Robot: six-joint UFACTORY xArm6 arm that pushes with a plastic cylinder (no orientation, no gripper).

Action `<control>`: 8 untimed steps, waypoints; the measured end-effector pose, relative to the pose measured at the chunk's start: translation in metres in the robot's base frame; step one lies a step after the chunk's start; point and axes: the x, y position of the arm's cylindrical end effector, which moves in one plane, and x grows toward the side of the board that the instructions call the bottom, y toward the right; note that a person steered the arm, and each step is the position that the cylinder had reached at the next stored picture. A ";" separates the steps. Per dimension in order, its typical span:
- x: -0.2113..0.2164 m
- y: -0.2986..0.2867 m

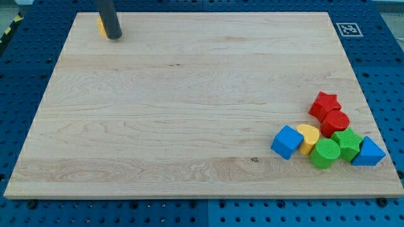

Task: Move yellow hexagon towards top left corner

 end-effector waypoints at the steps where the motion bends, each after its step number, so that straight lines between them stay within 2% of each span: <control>1: -0.007 -0.005; 4: -0.011 -0.006; 6: -0.012 0.028; 8: -0.037 -0.003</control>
